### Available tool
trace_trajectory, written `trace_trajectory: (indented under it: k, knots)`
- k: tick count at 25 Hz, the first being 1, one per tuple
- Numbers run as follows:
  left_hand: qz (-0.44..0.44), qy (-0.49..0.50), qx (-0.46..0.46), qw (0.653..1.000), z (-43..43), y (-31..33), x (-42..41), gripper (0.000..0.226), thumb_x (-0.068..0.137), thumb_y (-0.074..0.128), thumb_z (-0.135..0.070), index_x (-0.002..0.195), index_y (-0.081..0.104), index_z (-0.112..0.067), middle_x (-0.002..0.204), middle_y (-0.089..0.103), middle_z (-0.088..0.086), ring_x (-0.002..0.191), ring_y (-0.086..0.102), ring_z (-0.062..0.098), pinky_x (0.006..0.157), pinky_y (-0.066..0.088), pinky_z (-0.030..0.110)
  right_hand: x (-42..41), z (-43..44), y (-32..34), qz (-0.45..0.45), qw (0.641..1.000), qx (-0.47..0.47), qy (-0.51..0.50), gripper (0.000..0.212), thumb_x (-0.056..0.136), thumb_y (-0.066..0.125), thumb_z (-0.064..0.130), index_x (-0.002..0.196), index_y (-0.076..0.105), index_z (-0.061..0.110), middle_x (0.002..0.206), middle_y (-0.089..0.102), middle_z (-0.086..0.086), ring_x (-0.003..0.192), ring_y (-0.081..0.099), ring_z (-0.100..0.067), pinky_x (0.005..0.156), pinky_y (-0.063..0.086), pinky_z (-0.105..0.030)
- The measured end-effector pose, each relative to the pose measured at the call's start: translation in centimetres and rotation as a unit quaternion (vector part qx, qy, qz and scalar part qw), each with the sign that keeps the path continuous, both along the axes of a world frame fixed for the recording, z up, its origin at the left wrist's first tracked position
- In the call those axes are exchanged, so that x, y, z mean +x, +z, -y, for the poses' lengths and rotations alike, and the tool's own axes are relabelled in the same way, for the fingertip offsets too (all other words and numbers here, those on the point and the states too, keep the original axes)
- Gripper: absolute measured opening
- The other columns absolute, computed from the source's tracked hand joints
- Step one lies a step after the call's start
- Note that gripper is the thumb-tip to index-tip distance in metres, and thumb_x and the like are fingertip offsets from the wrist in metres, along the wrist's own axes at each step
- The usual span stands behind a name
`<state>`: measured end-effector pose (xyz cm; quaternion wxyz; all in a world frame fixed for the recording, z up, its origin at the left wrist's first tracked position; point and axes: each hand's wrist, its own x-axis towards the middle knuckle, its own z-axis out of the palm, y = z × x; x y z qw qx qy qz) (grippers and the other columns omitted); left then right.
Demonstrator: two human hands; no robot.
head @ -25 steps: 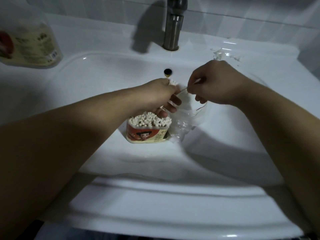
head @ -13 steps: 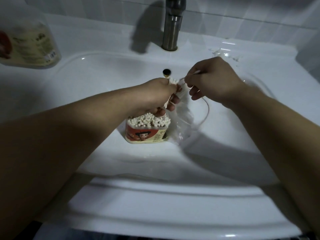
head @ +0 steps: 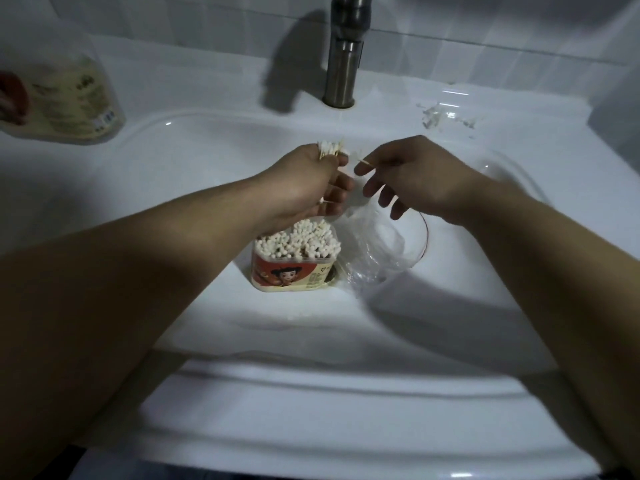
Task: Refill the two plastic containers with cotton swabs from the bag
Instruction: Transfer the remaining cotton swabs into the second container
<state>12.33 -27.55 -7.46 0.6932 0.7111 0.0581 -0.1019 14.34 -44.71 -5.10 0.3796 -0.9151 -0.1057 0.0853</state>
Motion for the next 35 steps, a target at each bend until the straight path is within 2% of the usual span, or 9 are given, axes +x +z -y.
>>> trace_trajectory:
  k: [7,10,13,19,23,28,30,33,35]
  knots:
    - [0.017,-0.004,0.060,0.998,0.0,-0.4,0.3,0.021,0.109,0.038,-0.018,0.104,0.059,-0.017,0.096,0.060,0.005,0.080,0.057,0.019,0.063,0.054,0.028,-0.2,0.2,0.4,0.077,0.987,-0.128,0.061,0.041,0.096,0.048,0.001,0.114,0.075,0.026,0.090,0.075,0.013,0.057,0.067,0.000,0.066,0.057,-0.016]
    - [-0.003,-0.018,0.069,0.997,0.0,-0.2,-0.1,0.021,0.110,0.038,-0.020,0.110,0.058,-0.017,0.098,0.066,0.006,0.075,0.061,0.017,0.057,0.054,0.026,-0.4,0.1,0.4,0.089,0.992,-0.054,0.075,0.029,0.096,0.054,0.001,0.103,0.068,0.026,0.088,0.077,0.008,0.063,0.069,-0.003,0.066,0.061,-0.027]
    - [-0.015,-0.045,0.073,0.996,0.0,0.3,-0.4,0.021,0.110,0.038,-0.020,0.113,0.058,-0.016,0.082,0.058,0.002,0.062,0.052,0.012,0.051,0.048,0.022,-0.4,0.1,0.4,0.084,0.995,-0.007,0.048,0.022,0.096,0.063,0.007,0.111,0.061,0.023,0.085,0.077,0.005,0.064,0.071,-0.007,0.061,0.057,-0.021]
    - [-0.017,-0.094,0.068,0.993,0.1,0.5,-0.7,0.019,0.108,0.037,-0.013,0.098,0.053,-0.015,0.068,0.051,-0.001,0.055,0.045,0.010,0.054,0.041,0.026,-0.2,-0.3,0.2,0.039,0.986,0.159,-0.007,0.030,0.091,0.067,-0.003,0.118,0.068,0.012,0.106,0.074,-0.009,0.081,0.077,-0.017,0.078,0.062,-0.027]
    - [-0.020,-0.095,0.066,0.993,0.3,0.4,-0.8,0.016,0.108,0.038,-0.016,0.105,0.054,-0.016,0.060,0.050,-0.007,0.052,0.044,0.008,0.050,0.040,0.024,-0.9,-1.0,0.0,0.067,0.994,0.075,0.047,0.034,0.096,0.056,0.000,0.119,0.068,0.021,0.094,0.077,0.001,0.085,0.075,-0.012,0.080,0.061,-0.027]
    - [-0.039,-0.043,0.052,0.997,0.4,1.1,-0.9,0.019,0.108,0.039,-0.015,0.103,0.057,-0.017,0.065,0.042,-0.003,0.051,0.034,0.009,0.052,0.030,0.025,-0.6,0.3,1.5,-0.011,0.998,-0.048,-0.039,0.023,0.093,0.051,-0.002,0.086,0.073,0.001,0.074,0.076,-0.014,0.063,0.075,-0.025,0.067,0.065,-0.039]
    - [-0.040,-0.048,0.057,0.996,0.3,0.9,-0.9,0.019,0.107,0.039,-0.016,0.102,0.057,-0.018,0.065,0.043,-0.003,0.052,0.034,0.010,0.053,0.030,0.025,-1.0,0.4,0.8,-0.111,0.980,-0.162,0.039,0.023,0.091,0.054,-0.004,0.085,0.075,0.003,0.073,0.076,-0.011,0.067,0.076,-0.025,0.069,0.065,-0.036]
    - [-0.044,-0.056,0.065,0.995,0.1,0.7,-0.7,0.019,0.107,0.039,-0.018,0.102,0.057,-0.019,0.065,0.044,-0.005,0.052,0.036,0.009,0.054,0.032,0.025,-1.5,-0.6,-1.1,-0.125,0.949,-0.233,0.170,0.028,0.080,0.064,-0.005,0.076,0.075,0.021,0.074,0.075,0.001,0.075,0.073,-0.019,0.075,0.063,-0.033]
    - [-0.042,-0.058,0.072,0.995,0.0,0.6,-0.7,0.019,0.106,0.039,-0.018,0.102,0.058,-0.019,0.066,0.045,-0.005,0.052,0.037,0.010,0.054,0.033,0.025,-1.7,-1.6,-2.4,-0.118,0.942,-0.236,0.209,0.026,0.076,0.061,-0.003,0.060,0.063,0.018,0.064,0.061,0.001,0.059,0.058,-0.014,0.058,0.052,-0.026]
